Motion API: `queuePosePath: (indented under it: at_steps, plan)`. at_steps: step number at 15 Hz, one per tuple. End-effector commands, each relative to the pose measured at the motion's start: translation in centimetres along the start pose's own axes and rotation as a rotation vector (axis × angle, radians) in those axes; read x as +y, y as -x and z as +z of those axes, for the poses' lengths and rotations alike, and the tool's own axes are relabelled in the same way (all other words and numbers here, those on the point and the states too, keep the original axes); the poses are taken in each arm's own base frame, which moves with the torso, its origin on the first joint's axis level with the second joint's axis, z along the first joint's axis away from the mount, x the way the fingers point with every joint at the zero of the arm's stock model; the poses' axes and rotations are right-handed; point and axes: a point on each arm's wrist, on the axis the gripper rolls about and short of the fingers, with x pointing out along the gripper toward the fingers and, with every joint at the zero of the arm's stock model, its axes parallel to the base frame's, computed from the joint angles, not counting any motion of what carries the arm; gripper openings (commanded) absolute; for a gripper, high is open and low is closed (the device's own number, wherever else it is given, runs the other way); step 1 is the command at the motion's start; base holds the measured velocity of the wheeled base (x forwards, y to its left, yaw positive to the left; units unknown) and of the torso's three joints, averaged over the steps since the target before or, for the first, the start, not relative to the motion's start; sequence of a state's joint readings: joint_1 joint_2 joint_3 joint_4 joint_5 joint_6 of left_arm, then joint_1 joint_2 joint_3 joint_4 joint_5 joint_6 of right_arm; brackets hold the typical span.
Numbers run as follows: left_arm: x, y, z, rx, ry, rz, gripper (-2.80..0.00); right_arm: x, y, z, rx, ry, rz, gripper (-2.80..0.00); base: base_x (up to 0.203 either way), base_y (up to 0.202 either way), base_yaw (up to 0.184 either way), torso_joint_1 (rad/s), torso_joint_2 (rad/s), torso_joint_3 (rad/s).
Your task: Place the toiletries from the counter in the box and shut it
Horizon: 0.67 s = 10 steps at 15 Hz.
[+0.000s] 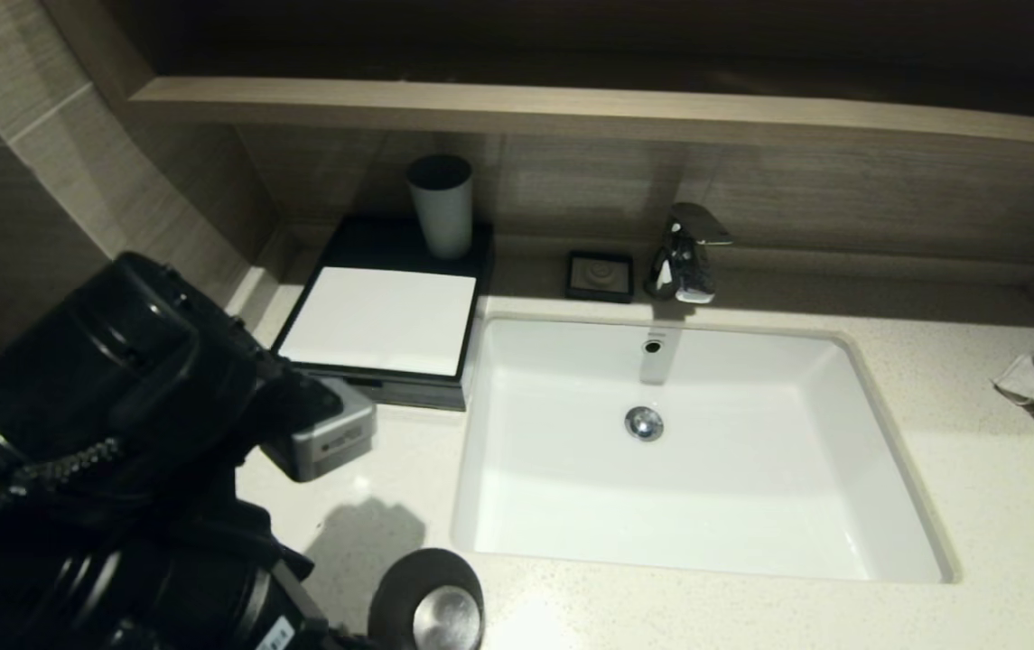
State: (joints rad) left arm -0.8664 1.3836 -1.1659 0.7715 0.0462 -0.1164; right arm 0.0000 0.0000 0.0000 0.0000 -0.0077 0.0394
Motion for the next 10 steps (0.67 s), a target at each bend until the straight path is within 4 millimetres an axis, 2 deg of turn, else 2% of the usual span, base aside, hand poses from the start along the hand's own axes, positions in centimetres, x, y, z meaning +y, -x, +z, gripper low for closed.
queuePosePath:
  at_steps: [1, 10]
  plan:
    - [0.0, -0.6, 0.0, 0.03, -0.008, 0.023, 0.0, 0.0, 0.0, 0.0, 0.002, -0.001, 0.0, -2.8, 0.0, 0.0, 0.0, 0.0, 0.0, 0.0]
    - [-0.6, -2.7, 0.7, 0.079, -0.042, 0.109, 0.0, 0.0, 0.0, 0.0, 0.0, -0.001, 0.0, -2.8, 0.0, 0.0, 0.0, 0.0, 0.0, 0.0]
